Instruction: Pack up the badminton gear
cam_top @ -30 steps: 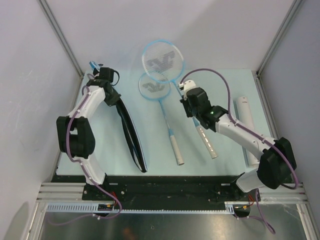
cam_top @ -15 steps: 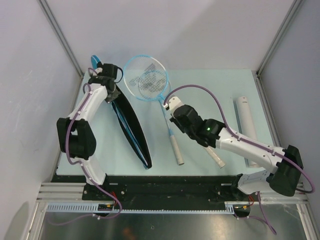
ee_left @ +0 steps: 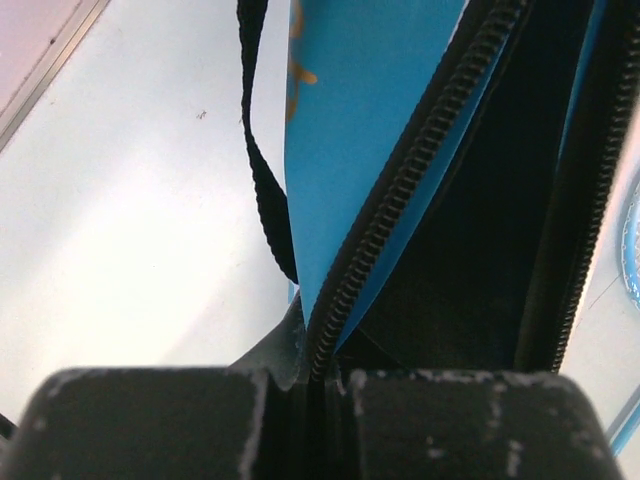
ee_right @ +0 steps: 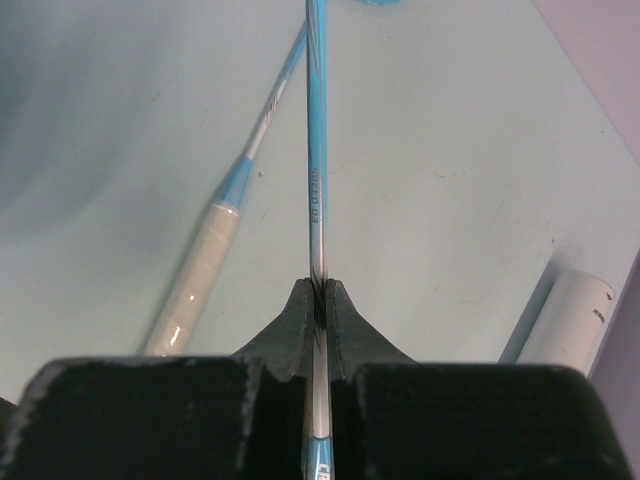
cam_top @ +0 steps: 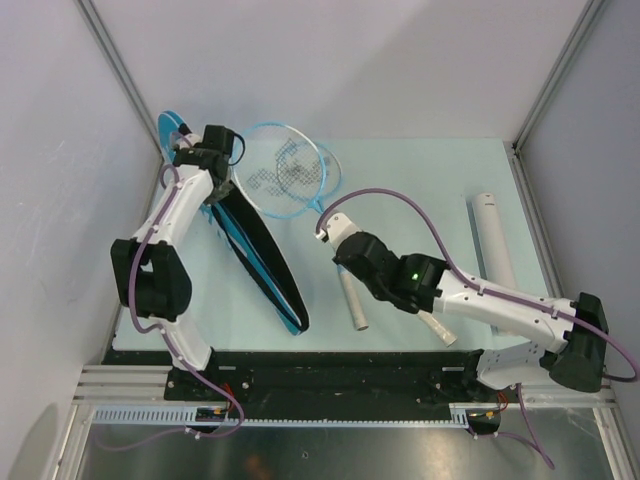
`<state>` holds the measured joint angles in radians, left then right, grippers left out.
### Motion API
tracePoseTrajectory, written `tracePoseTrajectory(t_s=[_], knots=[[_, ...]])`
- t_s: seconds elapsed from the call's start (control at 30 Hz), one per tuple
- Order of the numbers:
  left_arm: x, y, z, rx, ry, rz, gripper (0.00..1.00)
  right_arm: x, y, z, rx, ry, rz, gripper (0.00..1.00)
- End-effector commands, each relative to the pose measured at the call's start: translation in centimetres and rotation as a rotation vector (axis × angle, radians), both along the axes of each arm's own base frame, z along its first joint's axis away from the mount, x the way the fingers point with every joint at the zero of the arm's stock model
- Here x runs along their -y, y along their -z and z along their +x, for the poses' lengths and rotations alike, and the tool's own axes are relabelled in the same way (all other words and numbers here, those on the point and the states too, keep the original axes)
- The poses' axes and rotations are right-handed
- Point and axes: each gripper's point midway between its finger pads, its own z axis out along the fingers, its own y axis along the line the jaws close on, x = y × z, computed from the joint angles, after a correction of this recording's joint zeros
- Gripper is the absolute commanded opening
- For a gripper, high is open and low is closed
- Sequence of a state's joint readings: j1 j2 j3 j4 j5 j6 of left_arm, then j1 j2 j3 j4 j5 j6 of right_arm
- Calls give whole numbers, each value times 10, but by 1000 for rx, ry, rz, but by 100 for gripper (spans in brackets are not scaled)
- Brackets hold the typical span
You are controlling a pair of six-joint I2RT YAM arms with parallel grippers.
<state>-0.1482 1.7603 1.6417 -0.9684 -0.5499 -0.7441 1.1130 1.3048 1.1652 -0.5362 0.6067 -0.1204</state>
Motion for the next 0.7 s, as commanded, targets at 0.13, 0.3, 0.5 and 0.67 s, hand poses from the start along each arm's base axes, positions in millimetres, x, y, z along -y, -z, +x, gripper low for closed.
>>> tracePoseTrajectory(t_s=[0.13,0.3,0.5,0.67], knots=[[-9,-24,15,67,-62,47,0,-8,6,-5,84,12,-125,0],[-10,-18,16,44,-74,54,0,-12,22,-12,111,6,-230,0],[0,-16,19,27,-28,56,0,-39,26,-19,202,-63,-319,0],[31,-23,19,13,116,36,0,-74,21,-13,235,-125,-283,0]])
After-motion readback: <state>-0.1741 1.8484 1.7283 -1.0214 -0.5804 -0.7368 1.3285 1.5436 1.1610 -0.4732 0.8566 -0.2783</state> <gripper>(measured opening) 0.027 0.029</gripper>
